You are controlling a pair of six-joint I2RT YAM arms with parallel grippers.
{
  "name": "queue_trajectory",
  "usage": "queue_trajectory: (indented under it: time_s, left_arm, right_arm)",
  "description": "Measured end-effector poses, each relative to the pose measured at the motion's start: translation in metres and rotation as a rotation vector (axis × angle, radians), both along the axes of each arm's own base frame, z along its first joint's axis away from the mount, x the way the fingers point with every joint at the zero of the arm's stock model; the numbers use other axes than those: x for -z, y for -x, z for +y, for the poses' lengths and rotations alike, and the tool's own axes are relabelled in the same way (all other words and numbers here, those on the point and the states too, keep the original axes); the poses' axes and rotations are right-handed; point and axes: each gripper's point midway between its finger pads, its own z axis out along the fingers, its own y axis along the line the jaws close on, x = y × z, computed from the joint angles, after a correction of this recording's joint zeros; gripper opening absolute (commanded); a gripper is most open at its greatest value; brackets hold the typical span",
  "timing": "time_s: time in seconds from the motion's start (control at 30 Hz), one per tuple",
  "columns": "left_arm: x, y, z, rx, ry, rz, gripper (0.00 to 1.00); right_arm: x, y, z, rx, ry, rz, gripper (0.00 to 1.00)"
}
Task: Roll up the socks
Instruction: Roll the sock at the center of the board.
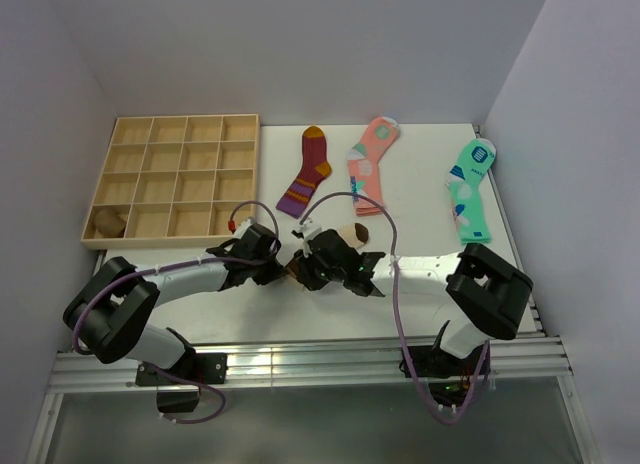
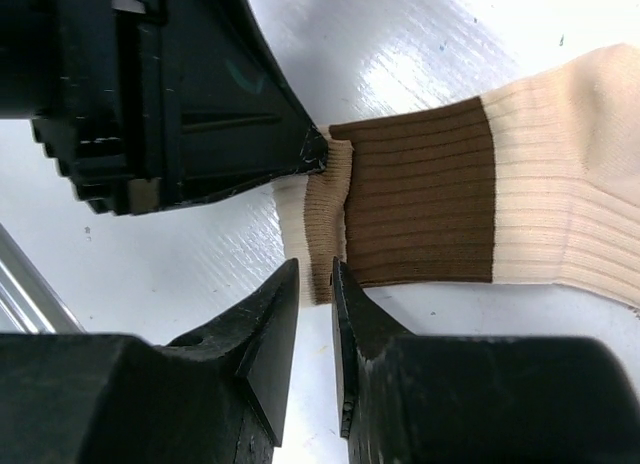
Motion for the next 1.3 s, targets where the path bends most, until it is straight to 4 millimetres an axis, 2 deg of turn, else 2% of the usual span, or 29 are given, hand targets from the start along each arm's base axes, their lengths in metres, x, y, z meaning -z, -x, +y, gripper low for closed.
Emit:
queue_trajectory:
  time_s: [0.3,0.57,0.7,1.03,1.3]
  left_arm:
    - [0.0,0.0,0.0,0.002,-0.003,0.002,0.07]
    - [0.0,0.0,0.0,0.002,-0.005,0.004,0.07]
    - [0.0,0.0,0.0,0.005,-0.008,0.005,0.07]
    - [0.0,0.0,0.0,0.019,-0.018,0.003,0.07]
    - [0.0,0.0,0.0,0.021,-0.019,0.003,0.08]
  right_arm:
    - [-0.004,0.007,0.005,-0.028,0.01,-0.037,0.27]
    - [0.011,0.009,0.006,-0.031,0.057,-0.024,0.27]
    - [0.021,0.005,0.003,-0.013,0.09,-0.023,0.31]
    - [0.022,0.001,0.0,0.006,0.112,-0.037,0.45]
    - [0.029,0.005,0.007,-0.017,0.131,-0.029,0.45]
